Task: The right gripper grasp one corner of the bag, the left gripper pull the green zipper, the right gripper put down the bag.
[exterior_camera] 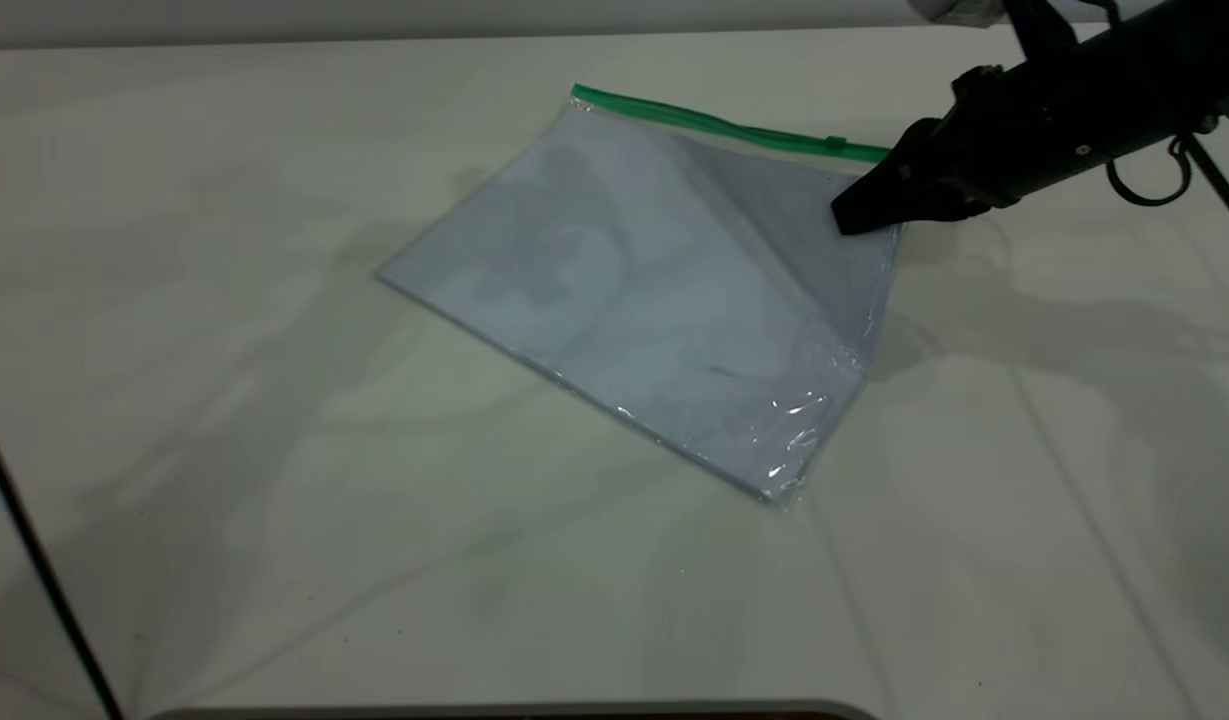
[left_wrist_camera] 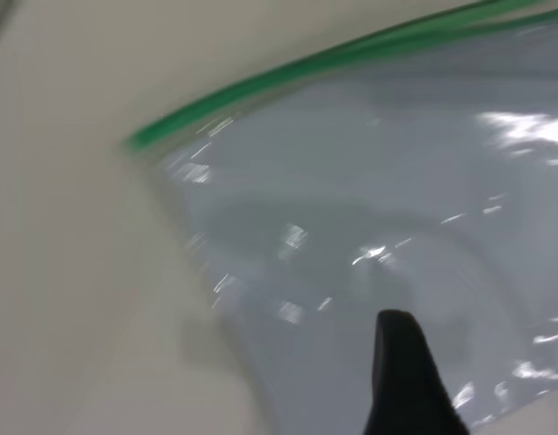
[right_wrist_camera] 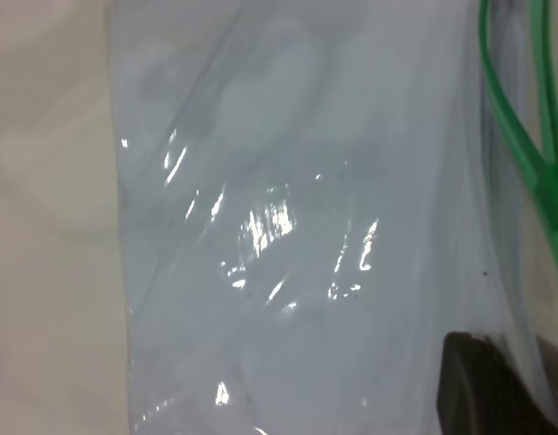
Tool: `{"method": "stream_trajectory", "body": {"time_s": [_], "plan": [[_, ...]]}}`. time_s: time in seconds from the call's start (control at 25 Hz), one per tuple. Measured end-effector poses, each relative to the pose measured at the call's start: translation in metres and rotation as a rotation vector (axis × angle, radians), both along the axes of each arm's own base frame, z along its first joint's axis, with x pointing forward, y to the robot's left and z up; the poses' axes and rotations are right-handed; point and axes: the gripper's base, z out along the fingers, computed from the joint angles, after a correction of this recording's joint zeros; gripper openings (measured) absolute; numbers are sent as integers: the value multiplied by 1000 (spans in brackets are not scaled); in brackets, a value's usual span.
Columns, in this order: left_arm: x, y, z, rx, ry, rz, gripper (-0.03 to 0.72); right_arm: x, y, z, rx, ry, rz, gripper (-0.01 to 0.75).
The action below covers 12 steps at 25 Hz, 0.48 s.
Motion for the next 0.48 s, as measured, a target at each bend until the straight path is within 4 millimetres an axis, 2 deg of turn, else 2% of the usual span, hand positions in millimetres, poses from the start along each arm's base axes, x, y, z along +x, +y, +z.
{"method": "stream_trajectory", "body": {"time_s": [0.12, 0.48], "plan": [[-2, -12, -6, -2, -2, -135, 500, -2, 4, 0, -19, -2, 26, 36], [-8, -28, -25, -61, -64, -475, 500, -6, 21, -2, -62, -18, 81, 36]]}}
